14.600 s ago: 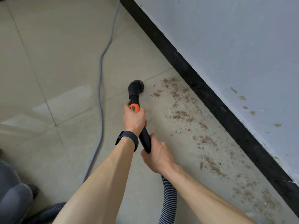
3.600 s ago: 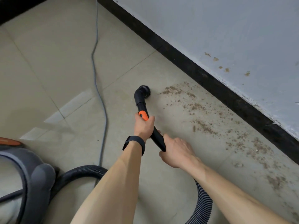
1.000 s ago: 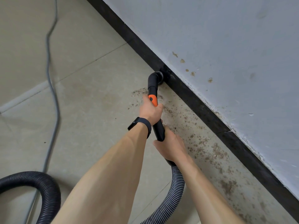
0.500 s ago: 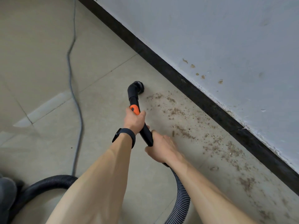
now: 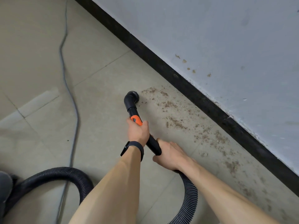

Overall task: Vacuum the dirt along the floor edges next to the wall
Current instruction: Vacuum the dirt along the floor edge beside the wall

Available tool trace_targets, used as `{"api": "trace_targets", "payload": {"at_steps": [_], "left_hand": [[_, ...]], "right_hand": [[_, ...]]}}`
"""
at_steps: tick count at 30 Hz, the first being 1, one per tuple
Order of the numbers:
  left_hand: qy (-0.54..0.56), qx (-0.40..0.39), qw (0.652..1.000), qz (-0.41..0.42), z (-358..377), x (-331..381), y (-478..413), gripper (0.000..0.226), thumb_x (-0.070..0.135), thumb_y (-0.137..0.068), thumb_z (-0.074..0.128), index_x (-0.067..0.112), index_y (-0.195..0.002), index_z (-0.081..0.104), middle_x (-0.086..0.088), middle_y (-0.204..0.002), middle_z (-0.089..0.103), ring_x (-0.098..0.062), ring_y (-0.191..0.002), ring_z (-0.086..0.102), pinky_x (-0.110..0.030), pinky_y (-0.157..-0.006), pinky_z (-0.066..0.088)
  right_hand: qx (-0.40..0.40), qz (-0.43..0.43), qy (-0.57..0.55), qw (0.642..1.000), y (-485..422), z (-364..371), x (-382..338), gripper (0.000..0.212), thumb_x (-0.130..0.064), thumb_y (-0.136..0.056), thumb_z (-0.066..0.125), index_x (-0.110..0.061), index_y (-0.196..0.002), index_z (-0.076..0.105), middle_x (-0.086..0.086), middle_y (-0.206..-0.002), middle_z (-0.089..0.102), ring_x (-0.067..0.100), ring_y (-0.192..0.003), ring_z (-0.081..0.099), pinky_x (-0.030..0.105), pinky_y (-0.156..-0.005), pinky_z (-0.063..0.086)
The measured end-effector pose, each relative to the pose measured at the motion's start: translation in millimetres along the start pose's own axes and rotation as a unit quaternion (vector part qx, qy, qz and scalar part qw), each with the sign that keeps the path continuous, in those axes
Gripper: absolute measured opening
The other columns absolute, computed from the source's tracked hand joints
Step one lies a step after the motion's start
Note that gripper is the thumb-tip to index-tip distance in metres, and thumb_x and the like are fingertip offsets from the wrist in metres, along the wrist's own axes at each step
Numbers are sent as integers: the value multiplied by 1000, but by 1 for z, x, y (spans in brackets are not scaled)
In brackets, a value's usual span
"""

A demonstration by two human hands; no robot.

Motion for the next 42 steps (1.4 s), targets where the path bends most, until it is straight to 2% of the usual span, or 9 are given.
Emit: {"api": "trace_targets", "payload": {"at_steps": [3,8,15,20,26,31,42], "left_hand": [[2,12,1000,4,8,8,-3,52,36,-75,52,24,-122,34,-5,-94,58,-39,-82,68,-52,-79,58],[6,21,1000,4,17,16,-8,51,34,-73,51,24,-121,36,-5,-91,56,-41,-75,69,-53,-71,60],[-7,15,1000,5,24,30,-18,44,34,-77,51,27,-116,33,-8,-92,56,-40,-77,68,-52,-72,60],[-18,18,1000,13,32,37,-19,40,29,-84,54,24,-119,35,-8,-93,54,-41,-77,69,-52,-72,60],[-29,5,999,24,44,43,-22,41,26,-88,54,21,-125,36,-8,-92,56,-40,-75,69,-53,-71,60],[-38,-12,999,31,56,47,-22,41,26,-88,53,23,-124,34,-8,-94,56,-39,-76,69,-53,-71,60],[-59,-29,997,45,75,59,-23,35,24,-91,55,25,-118,33,-6,-94,55,-38,-76,68,-52,-69,61]], "right_hand": [[3,-13,-6,1000,-5,-6,4,23,-28,-82,65,-25,-95,46,0,-85,60,29,-79,58,34,-57,40],[0,-18,-16,1000,-15,-14,10,22,-28,-84,65,-22,-99,50,1,-86,63,27,-80,60,33,-58,42],[13,-13,-43,999,-30,-18,13,26,-29,-82,66,-23,-103,51,3,-87,66,27,-80,64,32,-54,40],[15,-21,-57,998,-35,-21,20,25,-27,-85,66,-21,-105,52,1,-84,61,24,-75,59,31,-52,37],[33,-16,-78,996,-42,-20,30,24,-28,-84,66,-22,-103,54,1,-84,64,21,-75,61,33,-58,45],[37,-8,-97,995,-46,-20,40,22,-29,-81,64,-24,-100,53,3,-82,67,25,-74,67,37,-65,55],[45,9,-138,989,-51,-24,53,27,-30,-75,60,-26,-101,55,3,-78,70,27,-70,70,39,-65,57]]}}
Point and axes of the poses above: each hand's wrist, its own y-axis away from the middle knuckle, its own z-axis out of the palm, x = y × z, the point moved 2 cm from there along -y, towards the middle knuckle
